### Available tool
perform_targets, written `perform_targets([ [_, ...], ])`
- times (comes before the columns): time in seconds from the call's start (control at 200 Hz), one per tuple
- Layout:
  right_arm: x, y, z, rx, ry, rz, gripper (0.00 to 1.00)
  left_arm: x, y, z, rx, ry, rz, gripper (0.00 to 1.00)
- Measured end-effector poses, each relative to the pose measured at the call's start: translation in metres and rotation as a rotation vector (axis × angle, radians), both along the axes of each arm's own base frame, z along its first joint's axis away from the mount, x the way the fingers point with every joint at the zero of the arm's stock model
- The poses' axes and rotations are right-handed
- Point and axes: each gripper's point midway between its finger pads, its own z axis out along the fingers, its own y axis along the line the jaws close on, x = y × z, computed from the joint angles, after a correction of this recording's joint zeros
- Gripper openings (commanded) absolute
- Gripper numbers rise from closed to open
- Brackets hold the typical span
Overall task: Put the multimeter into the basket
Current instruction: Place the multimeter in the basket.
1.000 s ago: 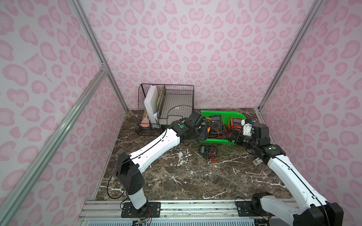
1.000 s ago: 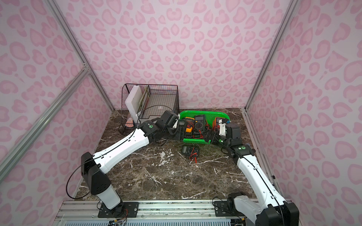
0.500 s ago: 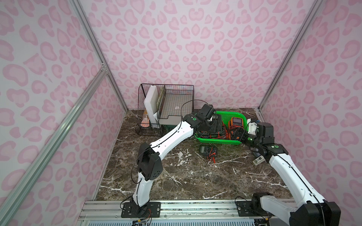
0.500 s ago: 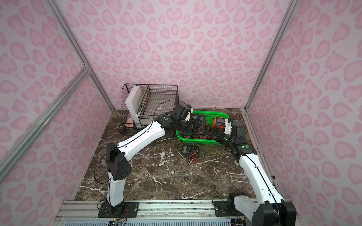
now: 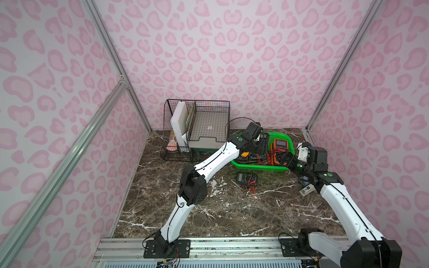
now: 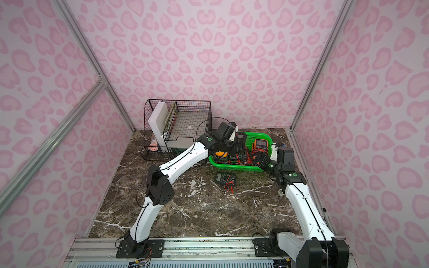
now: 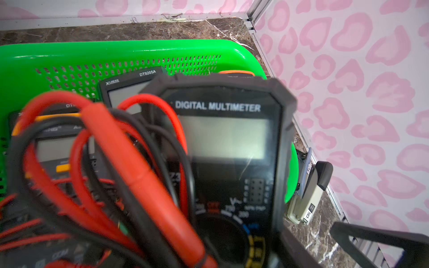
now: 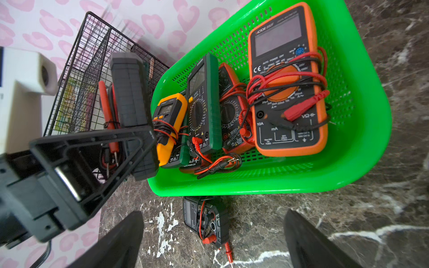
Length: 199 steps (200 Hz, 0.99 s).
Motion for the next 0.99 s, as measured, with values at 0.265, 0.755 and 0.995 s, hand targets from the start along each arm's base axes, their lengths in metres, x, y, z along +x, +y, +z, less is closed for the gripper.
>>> perform_targets([
  [0.265,-0.002,0.001,-0.005,0.001,0.024,0.007,0.99,0.022,-0.004,-0.04,0.019,0.034,0.045,0.12],
  [0.755,-0.009,0.002,-0.011,-0.001,0.03,0.021,0.99,0.026,-0.004,-0.047,-0.001,0.059,0.062,0.76],
  [0.995,-0.009,0.002,-0.009,-0.002,0.026,0.023,0.99,0.027,-0.007,-0.042,-0.026,0.059,0.062,0.98],
])
